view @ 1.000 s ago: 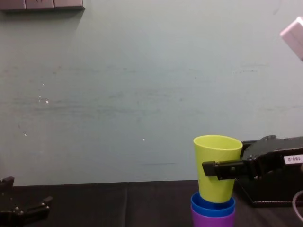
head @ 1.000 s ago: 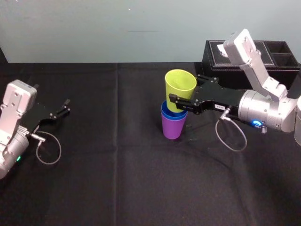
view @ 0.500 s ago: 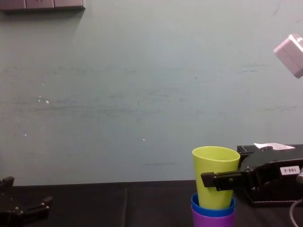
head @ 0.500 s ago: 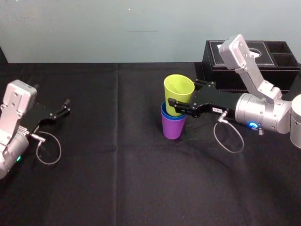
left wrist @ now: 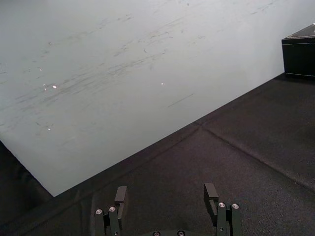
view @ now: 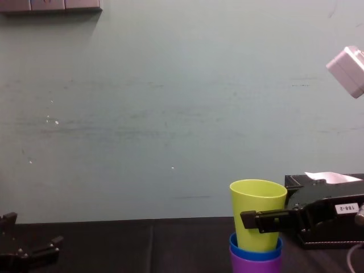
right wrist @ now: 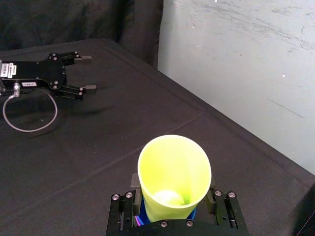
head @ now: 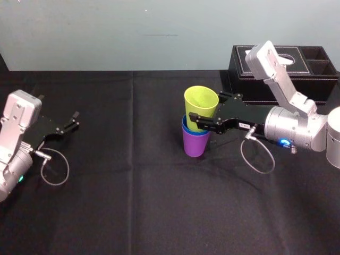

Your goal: Stack the three plastic cups sequentially using one hand.

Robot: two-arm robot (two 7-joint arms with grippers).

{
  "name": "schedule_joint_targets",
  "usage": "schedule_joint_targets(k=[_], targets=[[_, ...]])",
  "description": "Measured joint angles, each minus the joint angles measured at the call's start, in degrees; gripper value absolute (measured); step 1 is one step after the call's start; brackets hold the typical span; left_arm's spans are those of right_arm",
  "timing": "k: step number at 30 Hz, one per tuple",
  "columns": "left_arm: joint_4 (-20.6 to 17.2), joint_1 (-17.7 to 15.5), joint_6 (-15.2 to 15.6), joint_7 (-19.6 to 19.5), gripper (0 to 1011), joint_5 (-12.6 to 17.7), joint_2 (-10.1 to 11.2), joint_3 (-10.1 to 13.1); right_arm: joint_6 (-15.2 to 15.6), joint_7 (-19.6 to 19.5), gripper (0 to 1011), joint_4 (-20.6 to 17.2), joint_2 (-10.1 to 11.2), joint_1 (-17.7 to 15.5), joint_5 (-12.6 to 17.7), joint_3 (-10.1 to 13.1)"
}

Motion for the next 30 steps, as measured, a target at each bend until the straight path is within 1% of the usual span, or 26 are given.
schedule_joint_targets(k=[3,7,8,10,11,13,15,28,30], targets=[[0.0,0.0,0.0,0.0,1012,0.0,0.0,0.0,0.0,0.0,734,0.0,0.0,0.0,0.0,0.0],[0.0,0.0,0.0,0.0,1011,0.0,0.0,0.0,0.0,0.0,792,-0.1,0.0,0.0,0.0,0.0],[0.0,0.0,0.0,0.0,1011,0.0,0.0,0.0,0.0,0.0,840,-0.1,0.0,0.0,0.0,0.0],[0.0,0.0,0.0,0.0,1011,0.0,0.0,0.0,0.0,0.0,881,-0.1,0.0,0.0,0.0,0.1],[0.0,0.0,0.0,0.0,1011,0.0,0.0,0.0,0.0,0.0,932,-0.1,0.1,0.0,0.0,0.1],[0.0,0.0,0.0,0.0,1011,0.0,0.0,0.0,0.0,0.0,956,-0.1,0.1,0.0,0.0,0.1],[0.0,0.0,0.0,0.0,1011,0.0,0.0,0.0,0.0,0.0,1003,-0.1,0.1,-0.1,0.1,0.1],[0.0,0.0,0.0,0.0,1011,0.0,0.0,0.0,0.0,-0.1,1003,-0.2,0.1,-0.1,0.1,0.1],[0.0,0.0,0.0,0.0,1011,0.0,0.0,0.0,-0.2,-0.5,1003,-1.0,0.2,-0.5,0.0,0.3]])
